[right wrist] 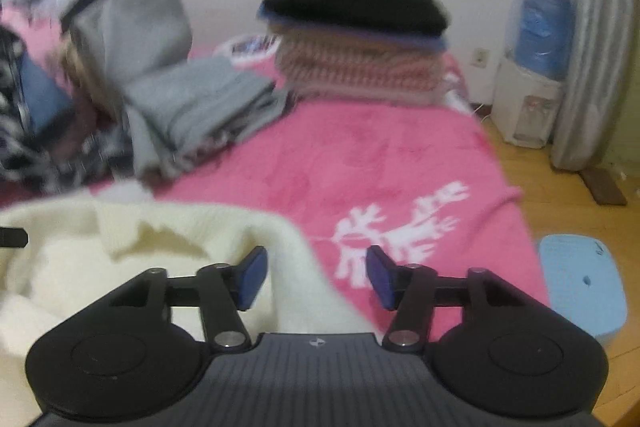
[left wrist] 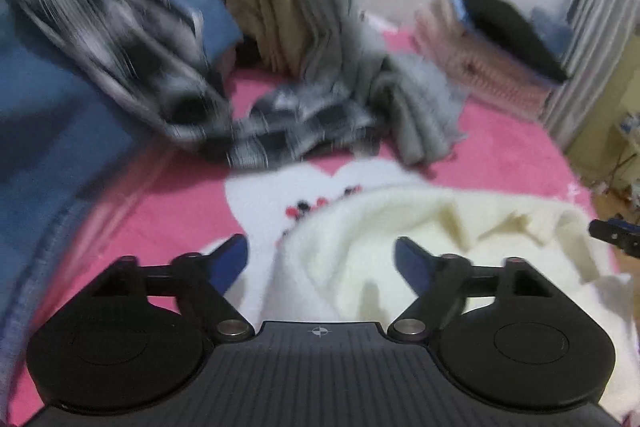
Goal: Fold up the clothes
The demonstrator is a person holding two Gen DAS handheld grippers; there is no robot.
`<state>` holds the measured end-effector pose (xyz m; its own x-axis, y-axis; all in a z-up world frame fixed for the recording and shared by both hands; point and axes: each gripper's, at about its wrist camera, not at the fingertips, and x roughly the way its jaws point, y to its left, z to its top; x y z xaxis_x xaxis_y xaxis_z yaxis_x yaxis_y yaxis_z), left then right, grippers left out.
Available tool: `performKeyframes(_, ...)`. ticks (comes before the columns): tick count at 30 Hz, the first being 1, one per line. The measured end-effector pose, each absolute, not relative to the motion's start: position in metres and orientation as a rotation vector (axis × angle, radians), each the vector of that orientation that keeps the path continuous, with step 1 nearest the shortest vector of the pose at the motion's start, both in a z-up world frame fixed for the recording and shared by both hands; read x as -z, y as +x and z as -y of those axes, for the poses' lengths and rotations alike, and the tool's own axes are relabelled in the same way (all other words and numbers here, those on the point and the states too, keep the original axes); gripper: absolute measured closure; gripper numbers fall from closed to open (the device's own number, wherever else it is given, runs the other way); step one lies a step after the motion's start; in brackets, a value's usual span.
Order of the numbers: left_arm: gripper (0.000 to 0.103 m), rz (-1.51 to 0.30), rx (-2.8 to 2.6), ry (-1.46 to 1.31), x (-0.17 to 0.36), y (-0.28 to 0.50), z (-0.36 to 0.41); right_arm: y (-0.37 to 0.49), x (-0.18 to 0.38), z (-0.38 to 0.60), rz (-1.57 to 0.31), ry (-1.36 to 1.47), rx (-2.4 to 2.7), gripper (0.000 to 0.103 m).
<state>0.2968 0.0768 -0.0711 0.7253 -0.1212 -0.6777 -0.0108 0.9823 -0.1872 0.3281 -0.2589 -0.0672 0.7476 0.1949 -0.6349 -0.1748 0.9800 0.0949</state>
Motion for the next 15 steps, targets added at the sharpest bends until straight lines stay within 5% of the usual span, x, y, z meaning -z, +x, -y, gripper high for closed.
performKeyframes(6, 0.007, -0.66, 0.167, -0.152, 0.026, 0.238, -0.08, 0.254, 0.029, 0.272, -0.692, 0.312, -0.38, 0.03)
performKeyframes(10, 0.005, -0.641, 0.345, -0.152, 0.025, 0.187, -0.07, 0.208, 0.036, 0.245, -0.786, 0.366, -0.536, 0.006)
performKeyframes(15, 0.006, -0.716, 0.455, -0.197, 0.049, 0.145, -0.06, 0.186, 0.058, 0.204, -0.899, 0.301, -0.59, 0.005)
